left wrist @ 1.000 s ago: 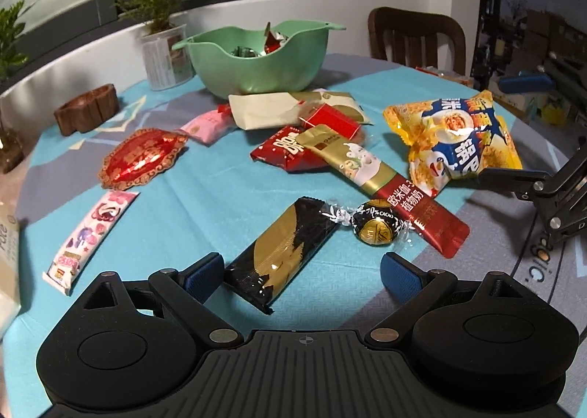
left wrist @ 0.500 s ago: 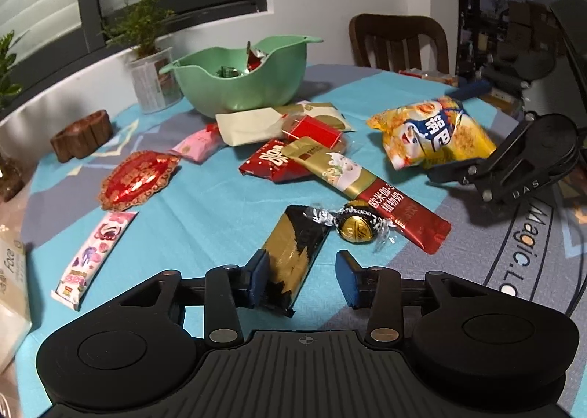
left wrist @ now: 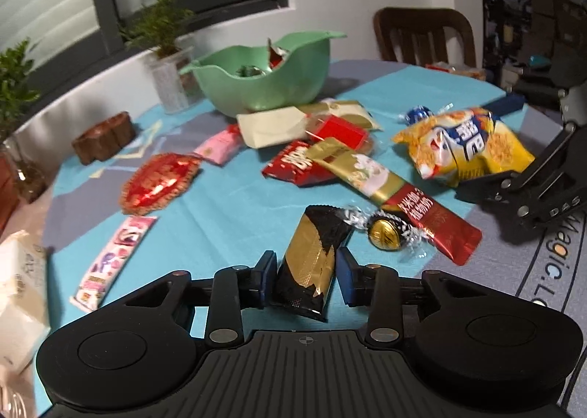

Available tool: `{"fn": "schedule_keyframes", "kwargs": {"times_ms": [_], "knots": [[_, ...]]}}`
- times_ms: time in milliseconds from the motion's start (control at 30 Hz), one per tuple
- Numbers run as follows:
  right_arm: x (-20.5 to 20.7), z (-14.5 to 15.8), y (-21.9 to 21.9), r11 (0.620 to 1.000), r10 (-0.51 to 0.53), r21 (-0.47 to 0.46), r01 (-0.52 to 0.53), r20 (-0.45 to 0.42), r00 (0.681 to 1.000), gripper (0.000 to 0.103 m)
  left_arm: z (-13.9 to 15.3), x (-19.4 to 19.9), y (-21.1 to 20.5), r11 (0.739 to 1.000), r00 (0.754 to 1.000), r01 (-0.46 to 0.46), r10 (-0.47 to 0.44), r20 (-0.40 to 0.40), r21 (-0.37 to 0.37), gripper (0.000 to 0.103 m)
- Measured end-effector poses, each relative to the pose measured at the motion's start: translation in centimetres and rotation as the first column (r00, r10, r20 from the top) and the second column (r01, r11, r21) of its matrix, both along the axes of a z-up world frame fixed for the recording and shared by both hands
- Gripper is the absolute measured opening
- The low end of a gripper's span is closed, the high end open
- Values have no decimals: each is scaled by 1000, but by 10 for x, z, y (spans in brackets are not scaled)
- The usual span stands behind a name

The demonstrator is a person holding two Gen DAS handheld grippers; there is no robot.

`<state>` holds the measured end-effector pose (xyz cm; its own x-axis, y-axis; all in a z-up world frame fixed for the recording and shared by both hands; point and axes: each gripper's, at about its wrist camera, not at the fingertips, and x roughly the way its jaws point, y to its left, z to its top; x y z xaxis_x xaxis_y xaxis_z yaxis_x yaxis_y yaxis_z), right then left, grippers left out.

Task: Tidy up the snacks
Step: 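Grasp the black-gold bar with the left tool while the right tool lifts the yellow chip bag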

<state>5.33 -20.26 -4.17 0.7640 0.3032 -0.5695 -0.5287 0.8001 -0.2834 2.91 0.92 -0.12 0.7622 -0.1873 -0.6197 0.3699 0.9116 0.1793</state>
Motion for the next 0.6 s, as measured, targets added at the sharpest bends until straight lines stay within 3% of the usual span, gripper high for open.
{"fn": "schedule_keyframes", "kwargs": {"times_ms": [267, 600], "knots": [[-3, 2, -4, 999, -4, 48, 3, 36, 999, 81, 29, -6, 23, 992, 998, -40, 45, 38, -119, 96], [-1, 26, -17, 985, -33, 171, 22, 59, 998, 81, 65, 2, 20, 986, 994, -56, 70, 85, -155, 97]]}}
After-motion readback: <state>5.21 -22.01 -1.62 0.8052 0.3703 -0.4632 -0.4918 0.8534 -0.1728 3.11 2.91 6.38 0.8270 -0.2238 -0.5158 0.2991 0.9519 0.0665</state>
